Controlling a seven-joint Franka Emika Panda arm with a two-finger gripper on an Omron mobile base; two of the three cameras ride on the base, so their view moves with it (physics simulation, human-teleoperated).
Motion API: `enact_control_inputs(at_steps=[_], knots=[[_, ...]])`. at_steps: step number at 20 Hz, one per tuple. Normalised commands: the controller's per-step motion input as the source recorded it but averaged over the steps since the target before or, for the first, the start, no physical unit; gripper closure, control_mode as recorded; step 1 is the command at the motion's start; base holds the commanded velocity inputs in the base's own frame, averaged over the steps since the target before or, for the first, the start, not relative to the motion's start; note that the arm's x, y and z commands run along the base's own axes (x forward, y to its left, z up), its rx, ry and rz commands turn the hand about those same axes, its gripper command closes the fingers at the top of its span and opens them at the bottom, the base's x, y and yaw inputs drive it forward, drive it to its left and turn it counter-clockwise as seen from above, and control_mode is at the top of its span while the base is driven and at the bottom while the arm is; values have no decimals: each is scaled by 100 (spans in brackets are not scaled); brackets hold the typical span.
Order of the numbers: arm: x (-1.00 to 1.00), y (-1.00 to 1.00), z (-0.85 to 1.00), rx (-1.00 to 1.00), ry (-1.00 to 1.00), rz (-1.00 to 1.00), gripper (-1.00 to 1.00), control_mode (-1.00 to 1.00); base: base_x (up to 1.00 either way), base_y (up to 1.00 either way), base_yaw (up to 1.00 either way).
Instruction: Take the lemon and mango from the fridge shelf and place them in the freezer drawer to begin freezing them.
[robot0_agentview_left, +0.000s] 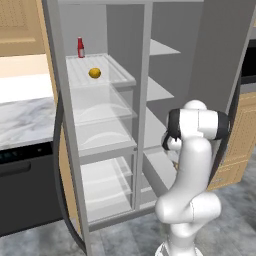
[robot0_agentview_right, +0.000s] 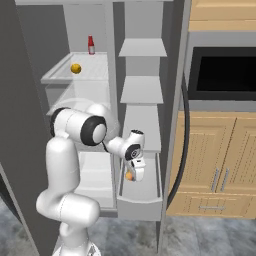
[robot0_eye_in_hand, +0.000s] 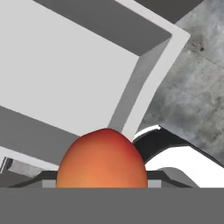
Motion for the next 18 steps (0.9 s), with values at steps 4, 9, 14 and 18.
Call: enact_control_inputs(at_steps=[4, 9, 14, 18], knots=[[9, 0, -39, 0, 8, -3, 100, -100, 0, 0, 0], [11, 0, -34, 0, 9, -3, 100, -100, 0, 0, 0], [2, 0, -40, 0, 6, -3, 100, -100, 0, 0, 0], [0, 0, -36, 0, 1, -2, 100, -100, 0, 0, 0]])
